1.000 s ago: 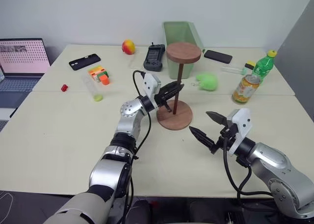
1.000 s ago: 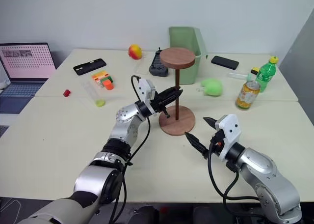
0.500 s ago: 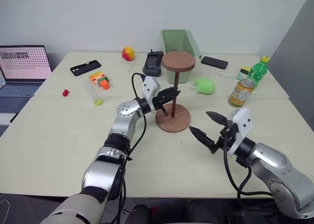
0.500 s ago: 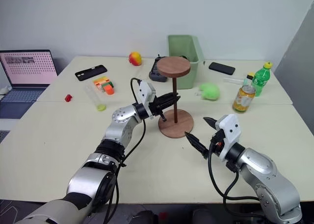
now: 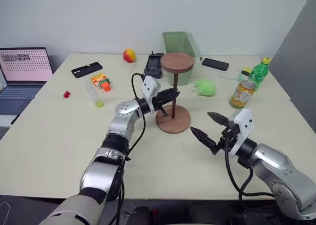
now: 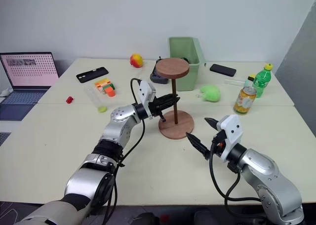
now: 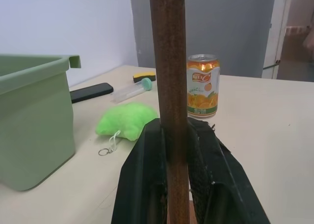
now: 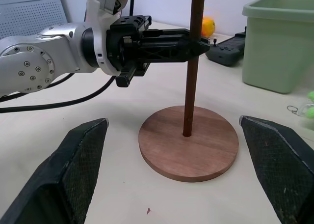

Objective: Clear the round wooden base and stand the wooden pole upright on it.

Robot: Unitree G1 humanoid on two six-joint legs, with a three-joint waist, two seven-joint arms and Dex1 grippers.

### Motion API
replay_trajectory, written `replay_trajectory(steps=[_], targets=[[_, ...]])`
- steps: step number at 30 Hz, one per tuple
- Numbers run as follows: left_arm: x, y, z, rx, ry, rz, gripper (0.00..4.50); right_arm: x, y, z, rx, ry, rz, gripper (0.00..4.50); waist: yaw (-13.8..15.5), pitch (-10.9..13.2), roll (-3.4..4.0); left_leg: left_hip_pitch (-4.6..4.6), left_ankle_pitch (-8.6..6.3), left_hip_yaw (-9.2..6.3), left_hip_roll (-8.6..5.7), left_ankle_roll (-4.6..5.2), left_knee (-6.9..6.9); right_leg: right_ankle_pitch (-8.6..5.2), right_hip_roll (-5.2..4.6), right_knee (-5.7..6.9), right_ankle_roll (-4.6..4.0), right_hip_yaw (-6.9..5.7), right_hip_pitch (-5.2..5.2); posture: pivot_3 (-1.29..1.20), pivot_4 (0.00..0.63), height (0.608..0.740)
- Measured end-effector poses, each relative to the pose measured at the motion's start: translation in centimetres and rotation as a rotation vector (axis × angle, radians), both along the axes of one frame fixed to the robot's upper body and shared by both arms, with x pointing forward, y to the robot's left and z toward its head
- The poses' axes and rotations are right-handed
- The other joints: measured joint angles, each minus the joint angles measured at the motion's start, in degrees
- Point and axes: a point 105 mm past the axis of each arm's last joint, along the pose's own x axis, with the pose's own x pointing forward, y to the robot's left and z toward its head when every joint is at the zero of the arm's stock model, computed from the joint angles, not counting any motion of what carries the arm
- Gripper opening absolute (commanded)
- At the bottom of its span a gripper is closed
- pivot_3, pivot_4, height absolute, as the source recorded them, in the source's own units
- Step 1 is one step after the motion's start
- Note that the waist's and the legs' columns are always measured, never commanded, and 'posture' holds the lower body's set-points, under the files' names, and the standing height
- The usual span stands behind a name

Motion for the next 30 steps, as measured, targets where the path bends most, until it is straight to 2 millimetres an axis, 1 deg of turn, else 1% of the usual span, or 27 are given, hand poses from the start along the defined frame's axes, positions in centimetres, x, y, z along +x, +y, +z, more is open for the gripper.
replay_trajectory(steps=[5,8,10,13,14,17,18,20,21,23,24,25,28,29,30], targets=[[0.0,0.2,1.0,0.027,0.014,-0.006,0.25,0.0,0.1,0.1,0.000,-0.003,0.003,4.50,-0.05,0.19,-0.09,-0.01,0.00,0.08,-0.01,0.00,-0.26,-0.02,-0.01,-0.05,0.03,0.03,-0.12,0.00,0.150,0.740],[0.4,0.5,2.1,0.044,0.037,0.012,0.25,0.1,0.2,0.2,-0.001,-0.009,0.008,4.50,-0.04,0.64,-0.25,-0.03,0.01,0.08,-0.05,-0.02,-0.52,-0.01,-0.07,-0.09,0.03,0.03,-0.23,0.00,0.150,0.740],[0.4,0.5,2.3,0.043,0.038,0.015,0.25,0.1,0.2,0.2,-0.002,-0.010,0.009,4.50,-0.03,0.77,-0.27,-0.07,0.01,0.09,-0.05,-0.02,-0.61,-0.02,-0.09,-0.12,0.03,0.03,-0.32,0.00,0.150,0.740],[0.2,0.2,3.3,0.050,0.038,0.002,0.25,0.3,0.4,0.4,0.003,-0.017,0.014,4.50,0.02,0.89,-0.30,-0.74,0.04,0.04,0.01,-0.05,-0.58,0.01,-0.11,-0.08,-0.02,0.02,-0.97,0.00,0.150,0.740],[0.2,0.1,3.6,0.053,0.039,0.000,0.25,0.3,0.5,0.5,0.005,-0.020,0.017,4.50,0.08,0.92,-0.30,-0.97,0.08,0.01,0.03,-0.11,-0.56,0.15,-0.12,-0.05,-0.25,0.02,-1.18,0.00,0.150,0.740],[0.0,0.0,3.8,0.056,0.047,-0.007,0.25,0.3,0.6,0.4,0.009,-0.015,0.021,4.50,0.41,1.05,-0.32,-1.08,0.08,0.00,0.06,-0.12,-0.57,0.12,-0.14,-0.10,-0.21,0.00,-1.24,0.00,0.150,0.740],[-0.1,0.0,3.8,0.056,0.045,-0.008,0.25,0.3,0.7,0.3,0.011,-0.012,0.023,4.50,0.52,1.07,-0.31,-1.16,0.08,0.02,0.28,-0.11,-0.57,0.12,-0.15,-0.11,-0.21,0.00,-1.32,0.00,0.150,0.740],[-0.3,0.1,3.5,0.054,0.047,-0.009,0.97,0.3,0.7,0.3,0.013,-0.012,0.024,4.50,0.57,1.09,-0.31,-1.20,0.08,0.08,0.34,-0.12,-0.57,0.12,-0.14,-0.12,-0.21,-0.01,-1.34,0.00,0.150,0.740],[-0.4,0.1,3.3,0.060,0.054,-0.006,1.12,0.3,0.7,0.3,0.013,-0.013,0.024,4.50,0.59,1.09,-0.30,-1.19,0.08,0.08,0.34,-0.12,-0.56,0.12,-0.14,-0.12,-0.21,-0.01,-1.33,0.00,0.150,0.740],[-0.3,1.3,1.0,0.081,0.140,0.027,1.57,0.4,0.8,0.4,0.014,-0.015,0.025,4.50,0.54,1.36,-0.15,-1.22,0.08,0.14,0.36,-0.11,-0.57,0.12,-0.11,-0.07,-0.21,-0.04,-1.43,0.00,0.150,0.740],[-0.4,1.6,0.5,0.085,0.158,0.033,1.66,0.3,0.8,0.4,0.013,-0.015,0.025,4.50,0.54,1.41,-0.14,-1.26,0.08,0.14,0.36,-0.11,-0.56,0.12,-0.11,-0.06,-0.21,-0.04,-1.47,0.00,0.150,0.740],[-0.5,1.9,-0.4,0.091,0.196,0.042,2.00,0.4,0.8,0.4,0.013,-0.016,0.025,4.50,0.64,1.52,-0.16,-1.79,0.10,0.10,0.38,-0.13,-0.49,0.13,-0.10,0.03,-0.22,-0.07,-1.99,0.00,0.150,0.740],[-0.5,2.6,-0.8,0.105,0.222,0.059,2.56,0.4,0.8,0.4,0.010,-0.017,0.025,4.50,0.84,1.60,-0.15,-2.47,0.26,-0.03,0.48,-0.42,-0.15,0.14,-0.06,0.08,-0.24,-0.14,-2.49,0.00,0.150,0.740],[-0.5,2.9,-0.3,0.110,0.213,0.063,2.78,0.4,0.7,0.4,0.007,-0.020,0.024,4.50,0.87,1.61,-0.14,-2.91,0.27,-0.09,0.50,-0.44,0.07,0.14,-0.06,0.09,-0.25,-0.19,-2.80,0.00,0.150,0.740],[-0.6,3.1,0.0,0.113,0.208,0.063,2.91,0.4,0.7,0.4,0.005,-0.020,0.024,4.50,0.87,1.61,-0.14,-3.10,0.27,-0.09,0.50,-0.44,0.15,0.15,-0.06,0.10,-0.25,-0.18,-2.95,0.00,0.150,0.740]])
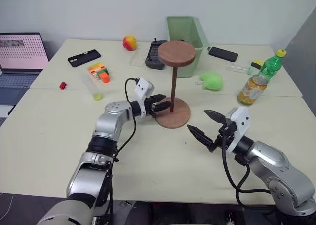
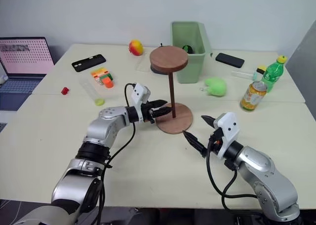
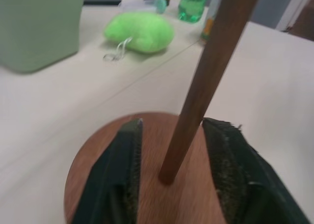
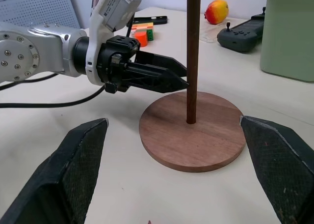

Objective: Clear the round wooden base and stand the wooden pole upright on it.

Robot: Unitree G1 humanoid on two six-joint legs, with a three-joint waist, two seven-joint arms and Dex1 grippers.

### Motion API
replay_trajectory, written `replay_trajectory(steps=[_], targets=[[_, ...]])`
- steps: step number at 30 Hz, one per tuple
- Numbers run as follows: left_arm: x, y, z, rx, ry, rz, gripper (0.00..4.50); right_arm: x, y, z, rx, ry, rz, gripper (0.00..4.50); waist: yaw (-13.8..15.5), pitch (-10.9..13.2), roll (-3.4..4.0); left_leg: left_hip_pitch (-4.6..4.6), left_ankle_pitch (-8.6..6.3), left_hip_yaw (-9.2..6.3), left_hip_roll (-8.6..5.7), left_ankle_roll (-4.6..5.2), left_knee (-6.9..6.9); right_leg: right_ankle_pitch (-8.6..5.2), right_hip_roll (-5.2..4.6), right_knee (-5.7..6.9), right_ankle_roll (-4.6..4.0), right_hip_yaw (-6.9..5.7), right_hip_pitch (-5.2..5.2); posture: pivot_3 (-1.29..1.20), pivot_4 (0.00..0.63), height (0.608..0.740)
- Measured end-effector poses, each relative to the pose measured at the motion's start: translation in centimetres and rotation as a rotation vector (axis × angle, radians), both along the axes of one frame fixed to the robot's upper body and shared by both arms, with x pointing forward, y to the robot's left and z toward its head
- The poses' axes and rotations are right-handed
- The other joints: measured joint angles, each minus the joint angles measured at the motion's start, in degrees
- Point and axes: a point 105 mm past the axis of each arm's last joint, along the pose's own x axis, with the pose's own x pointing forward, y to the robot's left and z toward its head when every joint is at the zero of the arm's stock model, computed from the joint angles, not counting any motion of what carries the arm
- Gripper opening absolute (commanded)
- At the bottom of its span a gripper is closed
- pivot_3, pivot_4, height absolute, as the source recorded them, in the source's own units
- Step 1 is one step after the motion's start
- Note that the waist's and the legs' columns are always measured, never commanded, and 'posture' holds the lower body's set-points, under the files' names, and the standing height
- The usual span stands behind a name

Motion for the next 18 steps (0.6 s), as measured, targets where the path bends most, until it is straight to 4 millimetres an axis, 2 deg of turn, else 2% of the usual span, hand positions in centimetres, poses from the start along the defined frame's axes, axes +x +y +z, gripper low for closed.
replay_trajectory(steps=[6,8,13,18], targets=[[-1.4,2.2,3.6,0.012,-0.029,-0.025,4.25,0.0,0.2,-0.2,-0.001,0.006,0.020,4.50,-0.14,0.06,0.09,-0.23,0.00,0.01,-0.09,0.01,0.11,0.01,-0.08,0.02,0.00,0.01,-0.12,0.00,0.150,0.740],[-2.5,3.4,4.6,0.032,-0.025,-0.050,4.48,0.0,0.2,-0.4,-0.002,0.014,0.028,4.50,-0.23,0.10,0.16,-0.21,-0.01,0.00,-0.06,0.01,0.10,0.01,-0.04,0.03,0.00,0.00,-0.12,0.00,0.150,0.740],[-5.6,9.1,5.5,0.212,0.044,-0.036,4.48,0.3,-0.1,-0.3,-0.028,0.009,0.059,4.50,-0.60,0.25,0.36,-0.20,-0.01,-0.01,-0.01,0.02,0.06,0.00,0.03,0.03,-0.01,-0.02,-0.15,0.00,0.150,0.740],[-7.1,12.1,5.5,0.306,0.107,-0.005,4.48,0.5,-0.6,-0.2,-0.045,0.007,0.087,4.50,0.16,0.30,0.39,-0.20,-0.12,-0.02,-0.07,0.22,0.14,0.01,-0.02,0.05,-0.01,-0.06,-0.10,0.00,0.150,0.740]])
